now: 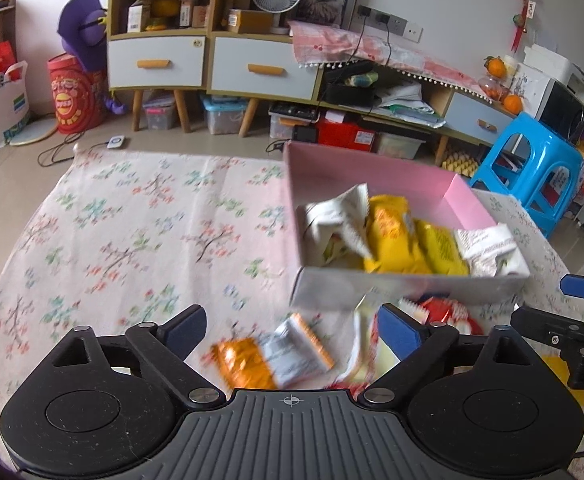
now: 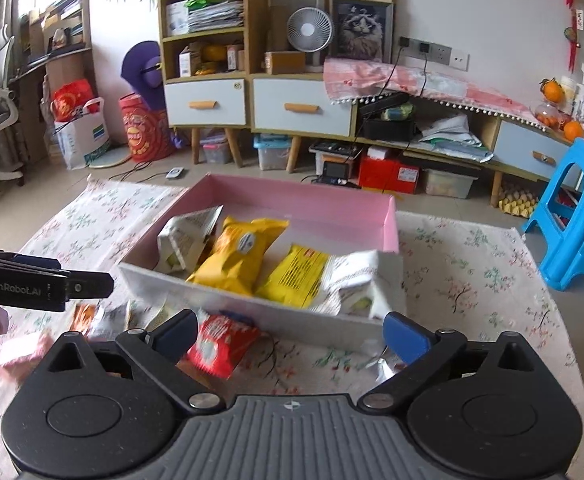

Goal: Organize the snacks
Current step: 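Move both open tools back over the remaining snack pile, then grasp the gold bar packet with left tool while right grasps long yellow packet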

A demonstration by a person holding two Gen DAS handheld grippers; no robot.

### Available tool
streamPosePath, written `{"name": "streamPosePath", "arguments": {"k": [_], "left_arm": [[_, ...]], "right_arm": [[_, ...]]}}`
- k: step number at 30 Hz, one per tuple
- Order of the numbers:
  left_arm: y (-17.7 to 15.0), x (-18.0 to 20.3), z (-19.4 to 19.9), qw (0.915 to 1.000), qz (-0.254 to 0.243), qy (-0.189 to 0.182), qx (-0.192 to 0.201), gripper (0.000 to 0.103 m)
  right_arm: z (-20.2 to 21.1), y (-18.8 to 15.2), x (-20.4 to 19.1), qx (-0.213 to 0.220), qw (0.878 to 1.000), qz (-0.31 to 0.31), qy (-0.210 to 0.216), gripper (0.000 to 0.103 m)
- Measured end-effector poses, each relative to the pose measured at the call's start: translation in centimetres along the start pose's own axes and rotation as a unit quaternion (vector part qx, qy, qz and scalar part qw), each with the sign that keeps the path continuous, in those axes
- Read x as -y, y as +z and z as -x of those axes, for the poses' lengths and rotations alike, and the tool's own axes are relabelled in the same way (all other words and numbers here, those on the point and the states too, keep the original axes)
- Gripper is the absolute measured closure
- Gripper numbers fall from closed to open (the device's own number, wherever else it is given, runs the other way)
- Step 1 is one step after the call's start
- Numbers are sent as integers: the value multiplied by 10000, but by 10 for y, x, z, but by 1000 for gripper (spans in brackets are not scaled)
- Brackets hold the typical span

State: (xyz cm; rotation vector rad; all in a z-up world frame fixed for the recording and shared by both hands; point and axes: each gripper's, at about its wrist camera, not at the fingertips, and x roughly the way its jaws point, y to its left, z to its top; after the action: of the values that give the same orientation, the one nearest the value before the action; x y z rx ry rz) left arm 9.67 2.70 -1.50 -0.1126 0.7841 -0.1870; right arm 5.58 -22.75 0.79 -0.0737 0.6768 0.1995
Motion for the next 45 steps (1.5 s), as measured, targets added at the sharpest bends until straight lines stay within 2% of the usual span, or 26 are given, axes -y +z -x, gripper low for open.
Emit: {"name": "streamPosePath", "arguments": {"k": [7, 12, 18, 23, 27, 32, 37, 45], "left_arm": [[-21, -17, 4, 9999, 30, -3, -161, 8], [-38, -17, 8, 9997, -79, -192, -164, 6], [-55, -11, 19, 9978, -569, -340, -64, 5], [-65, -14, 27, 9947, -782, -666, 15, 5], [-72, -11, 30, 9897, -1156, -837, 126, 5], [-78, -6, 35, 9805, -1495, -1268, 152, 5], [-82, 2, 35, 9705, -1768, -1638, 2, 5], [-85, -1, 18, 9728, -1619, -1628, -313, 7]], "right_arm": [[8, -19, -14, -35, 9996, 222, 191, 12], [17, -28, -14, 49, 9993, 173, 330, 9], [26, -44, -8, 184, 9986, 338, 360, 9], [32, -59, -3, 226, 9968, 663, 378, 9], [32, -68, 3, 118, 9955, 831, 447, 9], [31, -73, 13, -44, 9924, 1078, 595, 9], [30, -75, 27, -245, 9886, 1341, 641, 9], [20, -77, 62, -634, 9882, 1207, 695, 9]]}}
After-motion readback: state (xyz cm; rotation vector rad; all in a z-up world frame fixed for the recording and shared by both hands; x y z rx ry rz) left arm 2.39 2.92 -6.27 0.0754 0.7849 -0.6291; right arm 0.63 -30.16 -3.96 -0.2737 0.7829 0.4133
